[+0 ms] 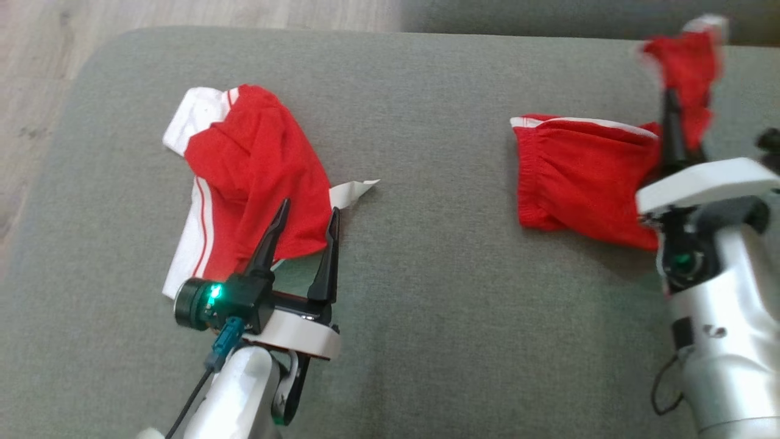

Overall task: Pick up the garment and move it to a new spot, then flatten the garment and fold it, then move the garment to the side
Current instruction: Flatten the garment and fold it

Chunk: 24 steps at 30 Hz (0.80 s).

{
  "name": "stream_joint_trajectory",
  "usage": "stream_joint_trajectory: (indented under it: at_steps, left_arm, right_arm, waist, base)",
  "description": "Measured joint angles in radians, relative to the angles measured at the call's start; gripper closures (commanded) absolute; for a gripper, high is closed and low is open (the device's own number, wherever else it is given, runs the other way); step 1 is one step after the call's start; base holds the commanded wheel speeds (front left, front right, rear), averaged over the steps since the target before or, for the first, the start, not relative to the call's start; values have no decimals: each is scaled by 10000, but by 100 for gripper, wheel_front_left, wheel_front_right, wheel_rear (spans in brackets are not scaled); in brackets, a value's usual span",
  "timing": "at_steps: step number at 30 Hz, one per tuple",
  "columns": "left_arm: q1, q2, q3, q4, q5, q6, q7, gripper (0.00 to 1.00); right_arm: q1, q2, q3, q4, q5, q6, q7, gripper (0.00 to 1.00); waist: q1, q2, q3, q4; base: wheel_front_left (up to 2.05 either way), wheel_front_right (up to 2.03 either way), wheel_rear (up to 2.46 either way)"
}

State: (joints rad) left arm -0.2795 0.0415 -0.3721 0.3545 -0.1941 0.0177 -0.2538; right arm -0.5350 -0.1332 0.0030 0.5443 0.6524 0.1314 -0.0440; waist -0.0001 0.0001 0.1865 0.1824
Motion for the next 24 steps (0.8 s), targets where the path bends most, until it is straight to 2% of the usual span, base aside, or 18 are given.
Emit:
stream_joint_trajectory:
  at_steps: [9, 16, 17, 21, 22, 24]
  left_arm:
    - [52, 2, -67, 90, -2, 0, 0, 0]
    - [194, 2, -65, 148, -2, 12, 0, 0]
    - [194, 2, -65, 148, -2, 12, 0, 0]
    - [195, 2, -38, 169, -92, 23, 2, 0]
    - [194, 2, -15, 169, -92, 52, 0, 0]
    - [194, 2, 50, 169, -92, 90, 0, 0]
  right_arm:
    - [135, -58, 2199, 180, 608, 0, -188, 100]
    - [77, -548, 4140, 1009, 512, 0, -372, 100]
    - [77, -548, 4140, 1009, 512, 0, -372, 100]
    - [-180, -729, 5315, 1827, 13, 0, -591, 100]
    - [-271, -732, 5674, 2017, -270, 0, -750, 2]
    - [-462, -732, 6213, 2395, -1009, 0, -1216, 0]
  waist:
    - [0, 0, -134, 410]
    - [1, 0, -113, 540]
    - [1, 0, -113, 540]
    - [1, 0, -118, 458]
    - [1, 0, -130, 421]
    - [1, 0, -157, 325]
  base:
    - [0, 0, 0]
    - [0, 0, 0]
    - [0, 0, 0]
    - [0, 0, 0]
    - [0, 0, 0]
    - [0, 0, 0]
